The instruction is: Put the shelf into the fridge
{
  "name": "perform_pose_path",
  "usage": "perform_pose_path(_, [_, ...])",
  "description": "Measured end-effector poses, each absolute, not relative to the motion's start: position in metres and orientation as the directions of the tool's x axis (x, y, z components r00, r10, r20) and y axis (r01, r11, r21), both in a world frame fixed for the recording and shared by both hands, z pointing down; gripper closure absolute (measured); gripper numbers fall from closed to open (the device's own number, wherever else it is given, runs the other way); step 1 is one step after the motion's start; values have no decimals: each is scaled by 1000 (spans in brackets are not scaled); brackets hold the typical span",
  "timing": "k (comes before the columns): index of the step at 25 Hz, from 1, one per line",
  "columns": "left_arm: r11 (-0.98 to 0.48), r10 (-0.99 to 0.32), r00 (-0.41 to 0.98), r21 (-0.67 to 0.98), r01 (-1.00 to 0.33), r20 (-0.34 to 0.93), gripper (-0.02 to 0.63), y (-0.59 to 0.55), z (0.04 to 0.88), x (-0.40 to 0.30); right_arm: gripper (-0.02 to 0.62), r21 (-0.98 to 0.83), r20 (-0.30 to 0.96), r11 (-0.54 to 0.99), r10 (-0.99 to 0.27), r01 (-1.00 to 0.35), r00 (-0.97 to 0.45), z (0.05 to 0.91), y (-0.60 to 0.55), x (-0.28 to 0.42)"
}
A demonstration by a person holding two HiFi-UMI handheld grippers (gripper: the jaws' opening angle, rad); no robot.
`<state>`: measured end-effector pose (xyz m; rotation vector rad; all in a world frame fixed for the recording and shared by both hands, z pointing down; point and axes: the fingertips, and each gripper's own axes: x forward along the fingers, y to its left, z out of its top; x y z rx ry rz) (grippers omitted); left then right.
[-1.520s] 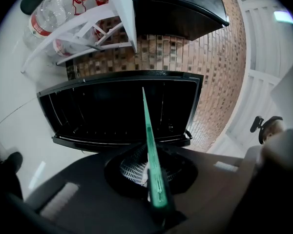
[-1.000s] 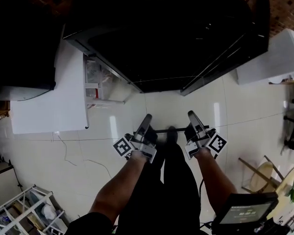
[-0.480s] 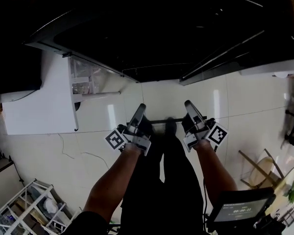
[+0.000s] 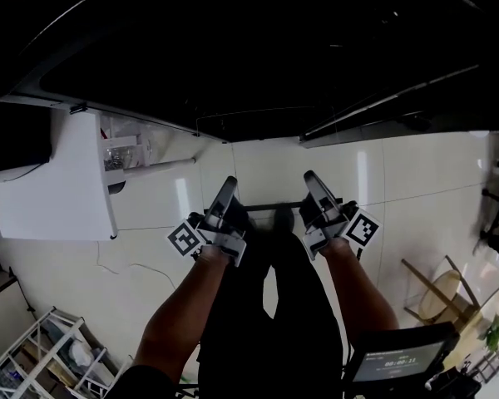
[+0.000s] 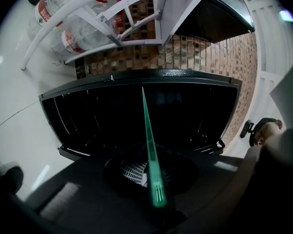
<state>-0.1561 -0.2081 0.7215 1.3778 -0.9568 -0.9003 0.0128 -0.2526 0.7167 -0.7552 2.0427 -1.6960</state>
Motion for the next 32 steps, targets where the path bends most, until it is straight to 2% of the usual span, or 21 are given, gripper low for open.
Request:
perform_pose_path(13, [29,-930,366,998,-55,47,589,-241,766,-164,555,-979,81,95,-632,-181,-771,765,-285,6])
perform_pose_path(26, [54,-948,315,999,-10,54,594,-270,821,-176,555,-974,92,103,-634,-202,-768,816,-320,-6])
perform_pose_path(32, [31,-958,284,999,-40,41,594,-276,820,-180,555,-978,62,112,-647,-175,-760,822,-325,-8])
